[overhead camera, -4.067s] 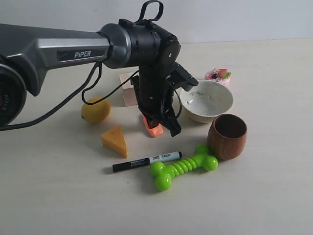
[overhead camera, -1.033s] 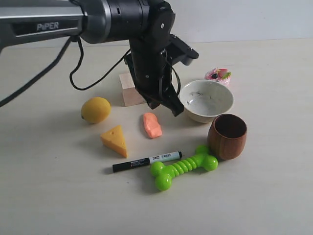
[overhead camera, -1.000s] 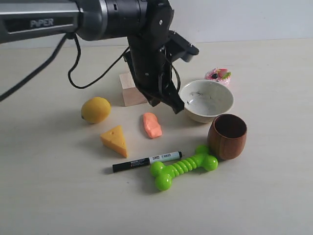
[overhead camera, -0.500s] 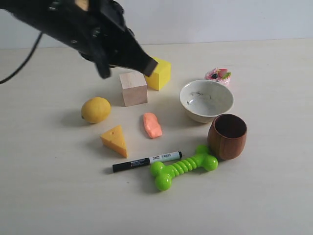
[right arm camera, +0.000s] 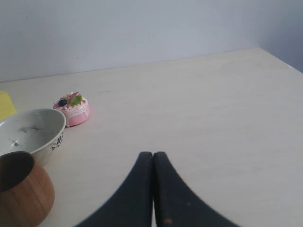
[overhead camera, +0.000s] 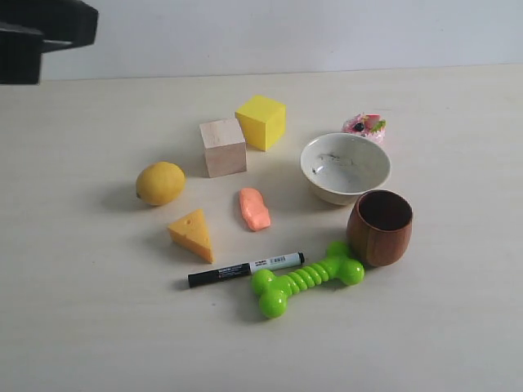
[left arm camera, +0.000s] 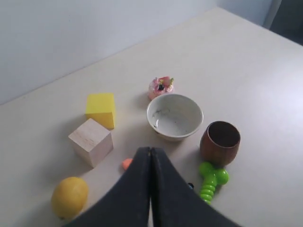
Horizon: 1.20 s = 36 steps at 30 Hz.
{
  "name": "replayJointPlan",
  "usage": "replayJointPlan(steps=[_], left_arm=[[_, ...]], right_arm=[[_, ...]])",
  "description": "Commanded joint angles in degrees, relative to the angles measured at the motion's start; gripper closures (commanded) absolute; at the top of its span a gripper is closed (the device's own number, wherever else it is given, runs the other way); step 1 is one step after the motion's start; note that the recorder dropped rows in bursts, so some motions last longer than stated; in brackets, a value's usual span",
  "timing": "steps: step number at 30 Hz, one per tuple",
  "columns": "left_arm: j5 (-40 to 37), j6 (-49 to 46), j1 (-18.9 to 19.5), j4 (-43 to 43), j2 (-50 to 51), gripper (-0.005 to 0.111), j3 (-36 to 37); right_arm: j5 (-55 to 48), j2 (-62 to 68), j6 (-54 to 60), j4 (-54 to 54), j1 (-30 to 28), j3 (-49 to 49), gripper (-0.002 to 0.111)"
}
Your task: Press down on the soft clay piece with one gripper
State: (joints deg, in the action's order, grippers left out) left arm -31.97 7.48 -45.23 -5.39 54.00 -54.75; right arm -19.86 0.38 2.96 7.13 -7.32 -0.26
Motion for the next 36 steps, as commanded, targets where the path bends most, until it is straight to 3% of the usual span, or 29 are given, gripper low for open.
replayJointPlan(steps=[1, 11, 13, 17, 24, 25, 27, 31, 36], left_arm=[[0.65, 0.07, -0.39, -0.27, -3.22, 0.107, 0.23], [1.32, 0.24, -0.39, -4.6, -6.41, 0.107, 0.23], [2.64, 0.39, 1.26, -4.6, -7.39, 0.107, 0.47], [6.21, 2.64, 9.23, -2.37, -12.15, 0.107, 4.53], [6.37, 3.77, 29.23, 0.63, -26.04, 0.107, 18.16], [6.37, 3.77, 33.72, 0.63, -30.22, 0.107, 21.76], [6.93, 3.77, 39.17, 0.63, -36.54, 0.107, 27.19], [8.61, 3.88, 45.21, 3.77, -46.16, 0.107, 37.02], [11.02, 3.77, 45.23, 4.41, -51.79, 0.107, 46.15]], right_arm=[[0.18, -0.38, 0.0, 0.02, -0.35, 0.26, 0.108], [0.18, -0.38, 0.0, 0.02, -0.35, 0.26, 0.108], [0.18, -0.38, 0.0, 0.02, -0.35, 0.26, 0.108], [0.41, -0.38, 0.0, 0.02, -0.35, 0.26, 0.108], [0.22, -0.38, 0.0, 0.02, -0.35, 0.26, 0.108], [0.22, -0.38, 0.0, 0.02, -0.35, 0.26, 0.108], [0.22, -0.38, 0.0, 0.02, -0.35, 0.26, 0.108], [0.22, -0.38, 0.0, 0.02, -0.35, 0.26, 0.108], [0.22, -0.38, 0.0, 0.02, -0.35, 0.26, 0.108]])
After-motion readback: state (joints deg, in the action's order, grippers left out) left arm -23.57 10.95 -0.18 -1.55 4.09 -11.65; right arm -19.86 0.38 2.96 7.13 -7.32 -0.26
